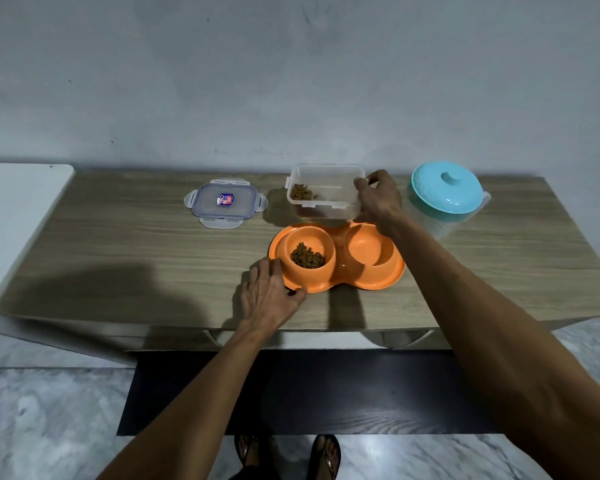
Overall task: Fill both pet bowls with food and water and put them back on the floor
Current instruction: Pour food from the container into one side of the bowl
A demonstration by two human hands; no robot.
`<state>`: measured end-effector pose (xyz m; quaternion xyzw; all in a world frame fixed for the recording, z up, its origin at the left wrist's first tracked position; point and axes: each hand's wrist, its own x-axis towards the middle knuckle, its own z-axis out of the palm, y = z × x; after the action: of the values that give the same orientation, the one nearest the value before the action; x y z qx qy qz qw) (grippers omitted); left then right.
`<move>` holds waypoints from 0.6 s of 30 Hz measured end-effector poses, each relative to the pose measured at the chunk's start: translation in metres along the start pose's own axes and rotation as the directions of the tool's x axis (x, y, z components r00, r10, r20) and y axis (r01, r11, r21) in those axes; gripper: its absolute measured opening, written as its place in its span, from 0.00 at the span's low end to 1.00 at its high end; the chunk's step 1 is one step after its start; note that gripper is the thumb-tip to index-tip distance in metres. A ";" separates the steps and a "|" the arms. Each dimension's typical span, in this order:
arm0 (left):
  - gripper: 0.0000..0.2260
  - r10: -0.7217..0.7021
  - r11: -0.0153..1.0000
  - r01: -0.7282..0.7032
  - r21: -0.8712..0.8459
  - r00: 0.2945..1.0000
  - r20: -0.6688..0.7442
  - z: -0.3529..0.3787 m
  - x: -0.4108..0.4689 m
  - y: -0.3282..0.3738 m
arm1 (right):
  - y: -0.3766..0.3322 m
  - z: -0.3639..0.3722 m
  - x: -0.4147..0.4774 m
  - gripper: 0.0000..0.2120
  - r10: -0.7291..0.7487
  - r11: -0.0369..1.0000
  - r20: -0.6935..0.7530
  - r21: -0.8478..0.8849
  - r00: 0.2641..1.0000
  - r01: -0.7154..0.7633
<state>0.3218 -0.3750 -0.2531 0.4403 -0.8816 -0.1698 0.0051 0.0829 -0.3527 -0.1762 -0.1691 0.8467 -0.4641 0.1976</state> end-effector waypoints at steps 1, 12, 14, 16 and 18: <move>0.34 0.003 1.000 -0.003 0.004 1.000 0.012 0.000 0.001 -0.002 | -0.002 0.007 0.005 0.14 0.009 1.000 0.014 0.017 1.000 -0.009; 0.35 0.013 0.999 -0.016 0.034 0.995 0.101 -0.008 0.018 -0.003 | 0.001 0.068 0.041 0.07 0.099 0.995 0.010 -0.021 0.995 -0.099; 0.35 0.010 0.999 -0.014 0.032 0.995 0.102 -0.007 0.019 -0.003 | 0.003 0.075 0.041 0.08 0.103 0.994 -0.014 -0.023 0.995 -0.103; 0.35 0.012 1.000 -0.014 0.028 0.996 0.093 -0.005 0.019 -0.006 | 0.006 0.080 0.041 0.10 0.107 0.994 -0.060 -0.029 0.992 -0.109; 0.36 0.021 0.999 -0.023 0.024 0.996 0.084 -0.001 0.020 -0.008 | 0.009 0.082 0.042 0.12 0.102 0.993 -0.106 -0.052 0.989 -0.108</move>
<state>0.3164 -0.3952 -0.2571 0.4233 -0.8878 -0.1771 -0.0353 0.0861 -0.4270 -0.2312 -0.1056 0.8765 -0.4367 0.1727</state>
